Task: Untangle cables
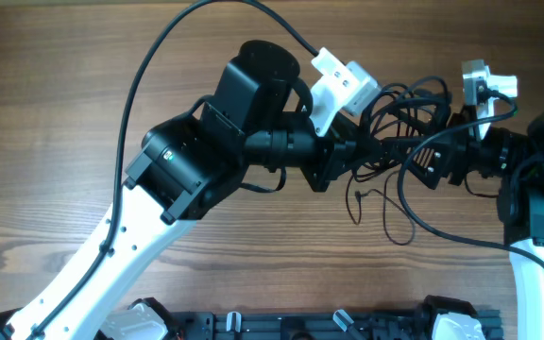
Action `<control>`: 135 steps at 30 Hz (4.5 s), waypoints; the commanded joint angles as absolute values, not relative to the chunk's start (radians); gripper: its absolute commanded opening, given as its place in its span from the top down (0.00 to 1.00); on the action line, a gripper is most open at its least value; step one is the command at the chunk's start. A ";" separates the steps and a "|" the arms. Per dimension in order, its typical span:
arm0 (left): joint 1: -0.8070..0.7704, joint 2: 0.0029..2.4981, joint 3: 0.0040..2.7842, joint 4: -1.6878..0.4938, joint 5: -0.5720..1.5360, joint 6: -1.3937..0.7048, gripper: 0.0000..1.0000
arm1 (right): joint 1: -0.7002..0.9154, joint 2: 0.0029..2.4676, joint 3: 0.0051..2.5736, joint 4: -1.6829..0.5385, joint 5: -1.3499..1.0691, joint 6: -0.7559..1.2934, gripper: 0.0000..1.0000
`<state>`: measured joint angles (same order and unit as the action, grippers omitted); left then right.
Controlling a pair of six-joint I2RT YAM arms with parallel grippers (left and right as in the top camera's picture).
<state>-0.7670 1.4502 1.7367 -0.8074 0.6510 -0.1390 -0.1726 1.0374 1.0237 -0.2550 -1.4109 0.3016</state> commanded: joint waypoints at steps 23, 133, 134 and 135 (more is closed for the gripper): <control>-0.696 1.380 1.748 -0.835 0.472 -0.213 0.00 | -0.174 1.042 1.039 -0.247 -1.358 0.288 0.96; -0.614 1.399 1.749 -0.972 0.509 -0.331 0.10 | -0.173 1.042 1.039 -0.169 -1.541 0.183 0.95; -0.617 1.399 1.749 -0.969 0.509 -0.331 0.12 | -0.173 1.042 1.039 -0.169 -1.541 0.183 0.96; -0.623 1.401 1.749 -0.965 0.509 -0.330 0.14 | -0.173 1.042 1.039 -0.169 -1.542 0.183 0.96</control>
<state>-0.6186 1.3941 1.7393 -0.9771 0.4820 -0.3347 -0.1734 1.0435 1.0294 -0.1719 -1.5436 0.2031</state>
